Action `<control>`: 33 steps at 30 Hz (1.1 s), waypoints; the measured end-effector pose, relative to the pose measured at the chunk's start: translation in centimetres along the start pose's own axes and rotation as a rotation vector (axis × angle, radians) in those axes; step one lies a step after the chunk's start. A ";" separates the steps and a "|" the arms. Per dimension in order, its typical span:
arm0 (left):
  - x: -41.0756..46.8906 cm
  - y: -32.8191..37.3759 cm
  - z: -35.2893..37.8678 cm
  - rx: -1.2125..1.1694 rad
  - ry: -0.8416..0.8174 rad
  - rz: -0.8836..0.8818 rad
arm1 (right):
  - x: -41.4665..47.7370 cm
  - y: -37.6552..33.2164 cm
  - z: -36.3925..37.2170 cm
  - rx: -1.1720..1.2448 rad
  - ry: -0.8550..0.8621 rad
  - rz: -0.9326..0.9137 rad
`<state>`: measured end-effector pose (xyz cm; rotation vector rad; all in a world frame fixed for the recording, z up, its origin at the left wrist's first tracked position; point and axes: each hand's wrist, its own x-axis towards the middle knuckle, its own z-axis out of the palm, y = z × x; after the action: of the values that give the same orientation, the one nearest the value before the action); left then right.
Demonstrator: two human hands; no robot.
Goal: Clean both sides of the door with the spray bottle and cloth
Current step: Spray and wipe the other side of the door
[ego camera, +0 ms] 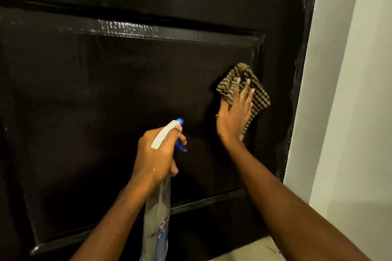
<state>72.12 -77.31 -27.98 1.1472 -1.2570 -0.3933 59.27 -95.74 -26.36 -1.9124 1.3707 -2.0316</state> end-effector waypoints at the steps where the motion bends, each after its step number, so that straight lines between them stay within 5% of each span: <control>1: 0.3 0.5 -0.4 0.006 0.015 0.012 | 0.1 -0.6 0.2 -0.065 -0.034 -0.084; 8: 1.9 2.1 -2.2 0.025 0.071 0.026 | -3.7 3.5 -0.1 -0.406 -0.300 -0.924; 10: 2.0 2.4 -2.6 0.021 0.080 0.031 | -2.1 5.1 -1.2 -0.447 -0.244 -0.874; 14: 2.1 2.8 -3.6 0.010 0.099 0.031 | 2.0 1.5 -0.9 -0.287 -0.067 -0.278; 16: 2.2 2.8 -4.1 0.006 0.113 0.030 | 2.3 -2.6 0.3 -0.239 -0.014 -0.145; 20: 2.2 2.6 -5.0 0.002 0.128 0.032 | -1.9 -5.4 2.4 -0.291 -0.116 -0.501; 25: 1.1 3.0 -5.0 0.007 0.152 0.016 | -7.6 2.5 1.6 -0.270 -0.398 -0.892; 27: 0.4 3.3 -5.0 0.022 0.157 0.022 | -7.7 5.5 0.4 -0.179 -0.432 -0.747; 29: -0.6 3.6 -5.1 0.029 0.165 0.031 | -7.7 6.6 -0.3 -0.006 -0.372 -0.313; 31: -2.0 4.0 -5.1 0.028 0.168 0.033 | -7.3 5.6 -2.0 0.570 -0.285 0.332; 33: -3.6 4.6 -4.9 0.041 0.167 0.040 | -7.5 4.2 -4.7 1.055 -0.193 0.749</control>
<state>73.70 -70.32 -25.46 1.1630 -1.1443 -0.2377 55.00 -91.48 -34.08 -0.8998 0.5655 -1.5743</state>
